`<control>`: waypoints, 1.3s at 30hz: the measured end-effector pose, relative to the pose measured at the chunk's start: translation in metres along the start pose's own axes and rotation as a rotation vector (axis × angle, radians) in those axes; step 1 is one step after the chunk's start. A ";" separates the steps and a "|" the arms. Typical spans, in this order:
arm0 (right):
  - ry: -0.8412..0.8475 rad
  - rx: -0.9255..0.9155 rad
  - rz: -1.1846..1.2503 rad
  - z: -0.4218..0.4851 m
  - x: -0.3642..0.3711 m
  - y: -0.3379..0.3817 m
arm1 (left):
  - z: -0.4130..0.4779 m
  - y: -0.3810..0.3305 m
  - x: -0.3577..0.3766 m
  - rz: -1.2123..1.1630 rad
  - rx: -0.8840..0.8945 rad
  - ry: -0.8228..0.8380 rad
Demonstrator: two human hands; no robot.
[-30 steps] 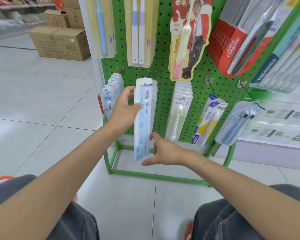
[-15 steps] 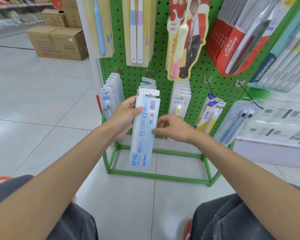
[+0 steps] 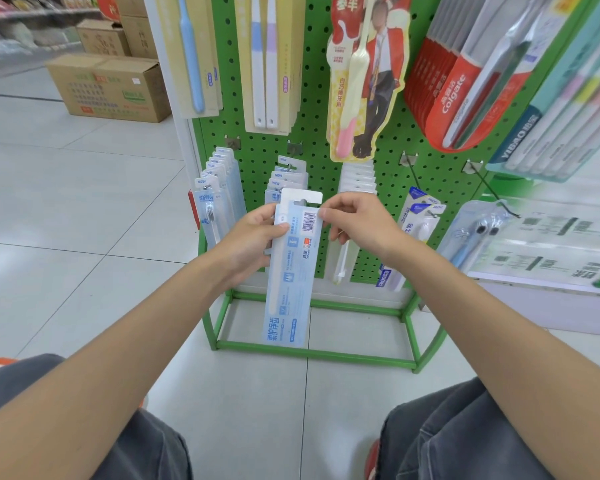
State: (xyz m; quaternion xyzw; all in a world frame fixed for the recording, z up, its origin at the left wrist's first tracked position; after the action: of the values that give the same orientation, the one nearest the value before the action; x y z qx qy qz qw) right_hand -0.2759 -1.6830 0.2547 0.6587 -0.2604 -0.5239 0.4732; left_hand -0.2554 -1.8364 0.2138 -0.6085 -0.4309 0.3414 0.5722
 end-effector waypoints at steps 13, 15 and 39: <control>0.041 0.099 0.240 0.002 0.017 -0.015 | -0.003 0.000 0.015 -0.056 0.012 0.150; 0.084 0.100 0.239 0.000 0.021 -0.012 | -0.005 0.000 0.013 -0.036 0.010 0.101; -0.286 -0.072 -0.381 -0.007 -0.023 0.019 | 0.001 -0.010 -0.013 0.487 0.160 -0.281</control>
State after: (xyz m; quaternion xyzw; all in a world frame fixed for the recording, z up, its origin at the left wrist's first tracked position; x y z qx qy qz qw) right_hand -0.2734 -1.6692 0.2815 0.5978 -0.1769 -0.7007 0.3471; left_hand -0.2628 -1.8481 0.2231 -0.5938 -0.3187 0.5825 0.4544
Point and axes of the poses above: each hand's wrist, its own z-axis towards the middle knuckle, its own x-axis out of the palm, y = z × x, the point moved 9 cm from there along z, towards the middle knuckle, and after that the axes turned 11 degrees about y, right-handed, at the moved point
